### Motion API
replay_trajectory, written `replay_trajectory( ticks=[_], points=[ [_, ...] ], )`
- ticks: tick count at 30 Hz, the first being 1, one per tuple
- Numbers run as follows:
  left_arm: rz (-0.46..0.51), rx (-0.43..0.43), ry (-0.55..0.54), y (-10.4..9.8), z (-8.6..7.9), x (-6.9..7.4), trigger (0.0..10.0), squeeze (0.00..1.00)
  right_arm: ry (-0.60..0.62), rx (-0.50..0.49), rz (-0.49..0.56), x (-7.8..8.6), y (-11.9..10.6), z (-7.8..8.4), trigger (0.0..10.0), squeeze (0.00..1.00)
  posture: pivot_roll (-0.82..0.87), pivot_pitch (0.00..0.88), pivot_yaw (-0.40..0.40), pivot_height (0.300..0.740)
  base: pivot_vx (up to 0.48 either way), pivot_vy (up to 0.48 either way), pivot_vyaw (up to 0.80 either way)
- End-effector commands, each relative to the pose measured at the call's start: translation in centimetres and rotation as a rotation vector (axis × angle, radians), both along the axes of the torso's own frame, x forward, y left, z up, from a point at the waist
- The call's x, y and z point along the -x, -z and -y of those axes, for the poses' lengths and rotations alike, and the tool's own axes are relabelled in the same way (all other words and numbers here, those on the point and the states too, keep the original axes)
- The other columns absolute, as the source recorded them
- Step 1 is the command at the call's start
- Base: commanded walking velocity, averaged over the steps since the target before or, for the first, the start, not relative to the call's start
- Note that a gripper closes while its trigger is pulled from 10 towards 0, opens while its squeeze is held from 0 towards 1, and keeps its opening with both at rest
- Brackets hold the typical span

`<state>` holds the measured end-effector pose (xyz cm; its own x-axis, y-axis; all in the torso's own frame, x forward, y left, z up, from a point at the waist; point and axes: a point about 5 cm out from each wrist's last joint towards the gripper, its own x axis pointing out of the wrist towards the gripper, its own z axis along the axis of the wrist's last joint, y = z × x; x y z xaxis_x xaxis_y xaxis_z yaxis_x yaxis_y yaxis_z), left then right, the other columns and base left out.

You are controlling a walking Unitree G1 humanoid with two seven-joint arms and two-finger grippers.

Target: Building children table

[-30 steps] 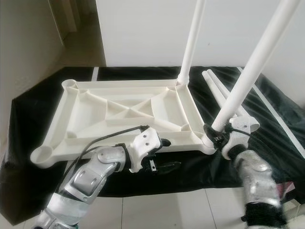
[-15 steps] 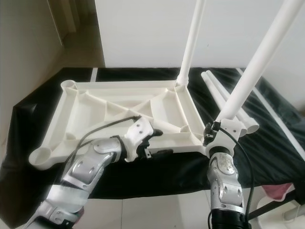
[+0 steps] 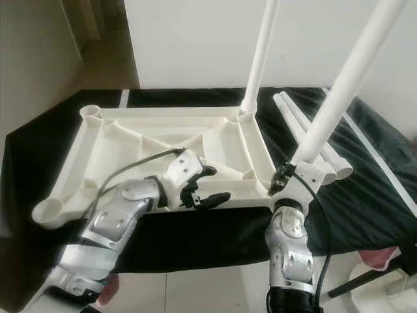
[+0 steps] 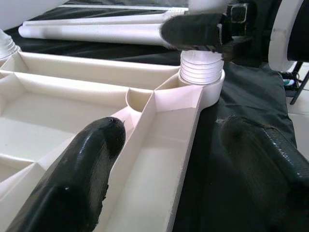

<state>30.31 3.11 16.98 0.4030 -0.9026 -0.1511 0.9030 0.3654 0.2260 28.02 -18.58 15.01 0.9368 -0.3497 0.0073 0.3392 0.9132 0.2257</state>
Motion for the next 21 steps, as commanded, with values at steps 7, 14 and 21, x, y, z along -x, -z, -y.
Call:
replay_trajectory(
  ticks=[7, 14, 21],
  points=[
    [0.023, 0.006, -0.077, 0.0, 0.1, -0.4, 10.0, 0.0, -0.068, 0.05, 0.023, 0.4, -0.5, 0.4, 10.0, 1.0, -0.02, 0.0, 0.009, 0.74, 0.0, 0.0, 0.0],
    [0.024, 0.014, -0.037, 0.1, 0.9, 0.3, 10.0, 0.0, -0.206, 0.124, 0.023, 0.7, -0.7, 2.7, 10.0, 0.0, -0.03, 0.0, 0.013, 0.74, 0.0, 0.0, 0.0],
    [-0.024, 0.013, 0.052, 0.9, 2.0, 1.8, 10.0, 0.0, -0.363, 0.254, -0.04, 0.8, 0.4, 5.1, 10.0, 0.0, -0.01, 0.0, 0.014, 0.74, 0.0, 0.0, 0.0]
  ],
)
